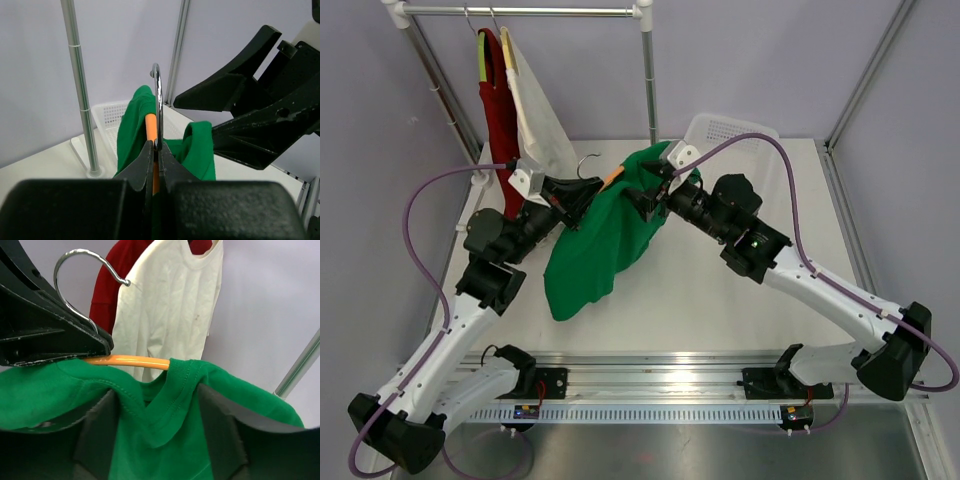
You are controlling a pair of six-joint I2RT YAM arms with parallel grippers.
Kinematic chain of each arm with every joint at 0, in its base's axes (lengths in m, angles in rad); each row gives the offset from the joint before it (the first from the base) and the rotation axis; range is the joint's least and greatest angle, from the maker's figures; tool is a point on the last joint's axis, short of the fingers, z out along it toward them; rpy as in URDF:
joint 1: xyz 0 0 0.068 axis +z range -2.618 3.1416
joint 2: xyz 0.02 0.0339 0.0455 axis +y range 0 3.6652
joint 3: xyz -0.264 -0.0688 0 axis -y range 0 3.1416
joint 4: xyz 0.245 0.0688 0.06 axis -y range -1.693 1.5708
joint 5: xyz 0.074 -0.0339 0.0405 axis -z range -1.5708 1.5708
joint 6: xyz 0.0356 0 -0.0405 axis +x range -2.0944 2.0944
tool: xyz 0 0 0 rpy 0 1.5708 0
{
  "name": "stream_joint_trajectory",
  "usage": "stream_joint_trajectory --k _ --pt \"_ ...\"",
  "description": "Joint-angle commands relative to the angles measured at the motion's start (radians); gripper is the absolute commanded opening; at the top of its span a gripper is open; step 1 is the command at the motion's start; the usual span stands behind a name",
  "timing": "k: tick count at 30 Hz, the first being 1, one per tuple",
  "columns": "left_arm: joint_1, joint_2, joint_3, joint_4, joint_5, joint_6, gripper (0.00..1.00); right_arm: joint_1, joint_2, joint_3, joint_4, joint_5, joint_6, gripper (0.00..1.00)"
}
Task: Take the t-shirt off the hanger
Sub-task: Remove the tshirt from the hanger
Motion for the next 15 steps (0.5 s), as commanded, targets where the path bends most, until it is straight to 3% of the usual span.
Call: stream_joint_trajectory --k 1,6,9,15 --pt "-0.005 -0.008 0.036 0.083 0.031 0.02 0.0 -0.008 -0.023 0.029 -0.044 -0.032 0.013 0.71" --pt "-0.006 -0.017 0.039 0.058 0.012 0.03 0.0 -0.008 -0.055 -0.003 -0.025 -0.021 0.021 0.85" --pt "-0.006 -0.018 0.05 0.037 -0.004 0.037 0.0 -0.009 -0.058 0.005 -0.044 -0.017 0.027 0.86" --pt "-0.006 -0.021 0.076 -0.023 -0.004 0.033 0.0 -0.009 -0.023 0.045 -0.12 0.135 0.038 0.87"
